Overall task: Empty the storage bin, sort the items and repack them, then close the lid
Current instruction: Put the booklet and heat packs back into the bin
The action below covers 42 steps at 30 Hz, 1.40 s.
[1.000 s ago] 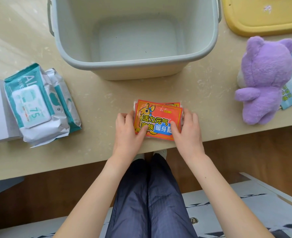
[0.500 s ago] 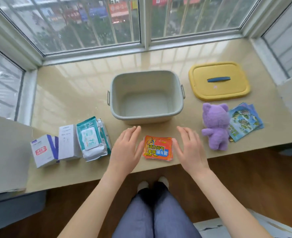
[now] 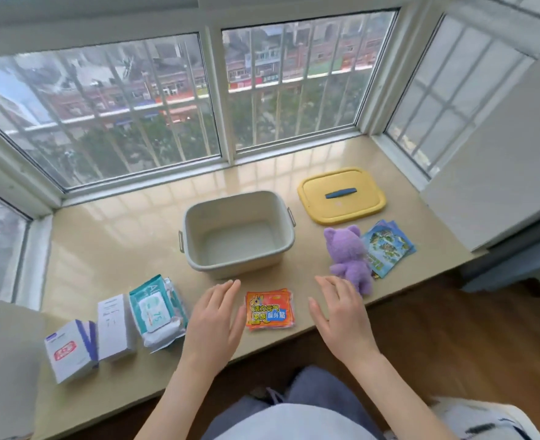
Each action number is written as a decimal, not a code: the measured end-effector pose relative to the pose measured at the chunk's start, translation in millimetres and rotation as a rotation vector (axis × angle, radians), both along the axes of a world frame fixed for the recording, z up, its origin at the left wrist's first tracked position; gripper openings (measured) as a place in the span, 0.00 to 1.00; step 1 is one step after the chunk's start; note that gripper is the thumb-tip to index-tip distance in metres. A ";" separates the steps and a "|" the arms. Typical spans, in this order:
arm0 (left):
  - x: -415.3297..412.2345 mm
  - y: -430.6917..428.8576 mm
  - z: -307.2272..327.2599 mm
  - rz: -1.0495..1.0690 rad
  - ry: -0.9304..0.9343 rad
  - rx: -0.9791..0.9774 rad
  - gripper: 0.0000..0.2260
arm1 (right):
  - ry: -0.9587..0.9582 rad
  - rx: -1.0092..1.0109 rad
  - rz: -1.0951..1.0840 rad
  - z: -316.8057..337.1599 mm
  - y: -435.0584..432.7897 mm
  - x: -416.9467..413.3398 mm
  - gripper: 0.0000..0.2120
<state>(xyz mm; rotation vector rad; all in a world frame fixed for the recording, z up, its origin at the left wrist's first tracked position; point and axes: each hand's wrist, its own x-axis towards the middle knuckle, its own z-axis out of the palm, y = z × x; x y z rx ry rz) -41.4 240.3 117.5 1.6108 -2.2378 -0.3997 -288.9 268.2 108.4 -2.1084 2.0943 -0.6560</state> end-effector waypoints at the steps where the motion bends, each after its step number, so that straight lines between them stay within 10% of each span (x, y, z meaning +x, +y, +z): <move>1: -5.2 -0.3 -2.6 -0.016 -0.006 0.019 0.23 | 0.003 0.026 -0.030 -2.9 4.8 -8.2 0.21; 24: -374.4 -140.3 -41.9 -0.175 0.027 0.152 0.22 | -0.009 0.228 -0.289 -37.5 -75.4 -366.3 0.20; 42: -503.2 -216.2 -308.3 0.009 -0.070 0.291 0.34 | 0.023 0.408 -0.151 -298.7 -213.9 -433.7 0.28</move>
